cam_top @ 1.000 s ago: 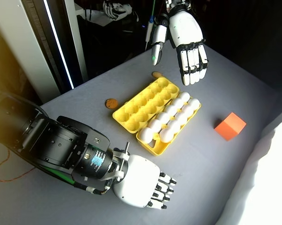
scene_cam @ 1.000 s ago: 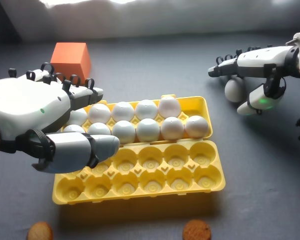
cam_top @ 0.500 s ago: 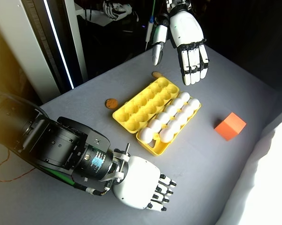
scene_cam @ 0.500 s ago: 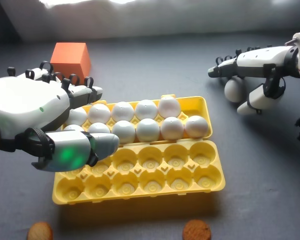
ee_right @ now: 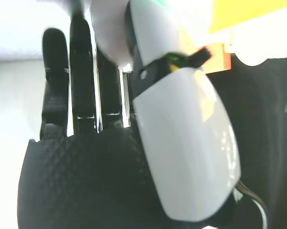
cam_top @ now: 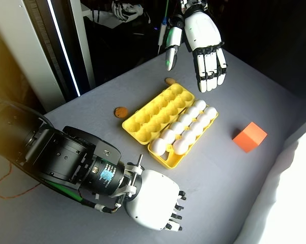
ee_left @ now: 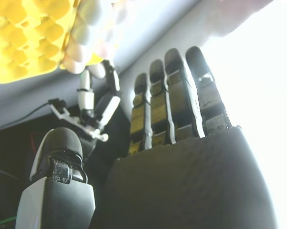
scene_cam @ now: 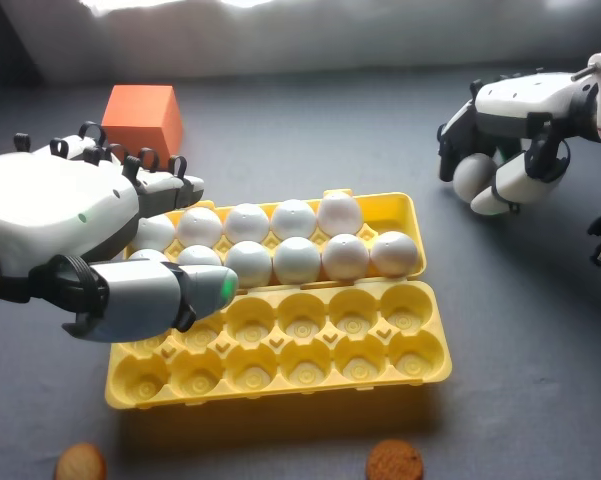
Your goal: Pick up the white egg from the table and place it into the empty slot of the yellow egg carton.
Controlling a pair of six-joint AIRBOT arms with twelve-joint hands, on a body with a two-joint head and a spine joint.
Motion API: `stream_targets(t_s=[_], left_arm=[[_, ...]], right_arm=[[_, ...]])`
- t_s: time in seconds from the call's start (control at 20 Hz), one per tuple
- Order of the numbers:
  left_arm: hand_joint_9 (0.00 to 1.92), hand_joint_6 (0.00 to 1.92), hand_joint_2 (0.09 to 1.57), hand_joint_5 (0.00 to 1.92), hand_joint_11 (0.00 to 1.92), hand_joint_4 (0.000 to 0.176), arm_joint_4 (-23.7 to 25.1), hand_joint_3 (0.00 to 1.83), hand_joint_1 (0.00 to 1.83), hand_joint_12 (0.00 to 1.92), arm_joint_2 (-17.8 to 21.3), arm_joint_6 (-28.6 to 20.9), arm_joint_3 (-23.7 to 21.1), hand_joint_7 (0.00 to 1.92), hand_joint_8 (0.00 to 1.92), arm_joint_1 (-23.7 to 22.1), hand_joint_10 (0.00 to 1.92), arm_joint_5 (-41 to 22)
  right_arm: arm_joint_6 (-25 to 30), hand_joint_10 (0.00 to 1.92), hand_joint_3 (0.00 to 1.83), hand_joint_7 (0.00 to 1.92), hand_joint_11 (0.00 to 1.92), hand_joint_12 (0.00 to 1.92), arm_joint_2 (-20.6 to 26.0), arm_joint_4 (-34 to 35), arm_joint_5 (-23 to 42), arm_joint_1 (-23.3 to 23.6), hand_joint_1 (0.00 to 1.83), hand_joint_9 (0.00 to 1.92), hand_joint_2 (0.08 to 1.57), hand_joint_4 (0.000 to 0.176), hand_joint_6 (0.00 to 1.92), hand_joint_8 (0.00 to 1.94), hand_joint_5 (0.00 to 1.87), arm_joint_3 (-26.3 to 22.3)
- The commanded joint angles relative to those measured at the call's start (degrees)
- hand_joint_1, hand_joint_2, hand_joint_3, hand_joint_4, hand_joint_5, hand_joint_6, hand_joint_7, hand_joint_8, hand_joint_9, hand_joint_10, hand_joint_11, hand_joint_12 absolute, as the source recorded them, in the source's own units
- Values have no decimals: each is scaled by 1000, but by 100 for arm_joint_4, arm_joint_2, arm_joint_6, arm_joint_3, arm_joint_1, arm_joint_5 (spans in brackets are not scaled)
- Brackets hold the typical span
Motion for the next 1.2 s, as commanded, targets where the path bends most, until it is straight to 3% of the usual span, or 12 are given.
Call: stream_targets(t_s=[0.0,0.05,0.1,0.2,0.4,0.65,0.7,0.8,0.9,0.95,1.05,1.15], left_arm=[[306,2,1245,252,0,0,243,0,0,705,32,-15,25,306,7,-78,9,-371],[330,6,1242,268,0,0,245,0,0,731,32,-16,29,322,9,-81,14,-371],[330,6,1242,268,0,0,249,0,0,731,32,-16,34,322,9,-85,14,-371],[299,4,1244,251,0,0,256,0,0,653,34,-28,41,298,3,-87,4,-371],[316,1,1250,245,0,0,278,1,0,709,60,-55,37,311,4,-89,7,-371],[338,5,1249,279,0,0,278,1,0,798,68,-64,40,332,3,-94,5,-371],[337,1,1250,266,0,0,278,1,0,794,67,-64,38,325,1,-94,3,-371],[318,0,1253,249,0,0,278,1,0,770,67,-64,40,306,0,-94,0,-371],[357,5,1253,273,0,0,278,1,0,850,69,-64,45,344,9,-94,12,-371],[339,2,1257,261,0,0,279,2,0,821,69,-64,45,319,6,-94,2,-371],[347,7,1256,274,0,0,279,1,0,816,68,-64,43,331,12,-94,5,-371],[340,2,1259,254,0,0,283,1,0,786,67,-66,42,325,3,-94,4,-371]], right_arm=[[41,1312,0,916,648,1475,67,43,178,-1,1358,863,1164,0,1239,1017,766,36],[41,951,0,998,780,1380,67,43,177,-2,1240,999,1137,0,1131,971,876,36],[41,951,0,998,780,1380,67,43,172,-2,1240,999,1137,0,1131,971,876,36],[13,712,0,1032,853,1311,68,42,172,18,1218,1114,1121,17,1066,931,932,35],[-76,696,0,1063,863,1327,78,42,180,194,1223,1138,1101,32,988,867,992,32],[-152,710,1,966,783,1378,221,42,286,477,1203,1050,1143,28,1113,1027,905,-243],[-248,1225,0,955,762,1399,267,43,352,553,1364,946,1124,0,1072,928,893,-381],[-444,1252,0,961,758,1402,338,45,520,667,1370,945,1124,0,1083,907,882,-680],[-464,1253,0,970,761,1422,351,48,599,726,1371,953,1121,0,1080,879,887,-913],[-464,995,2,992,775,1412,351,51,678,726,1243,979,1128,0,1111,942,913,-1009],[-459,838,0,984,782,1389,346,53,863,694,1209,1020,1134,25,1105,988,921,-1140],[-457,815,0,1000,807,1380,323,54,947,635,1214,1053,1122,30,1057,955,956,-1201]])
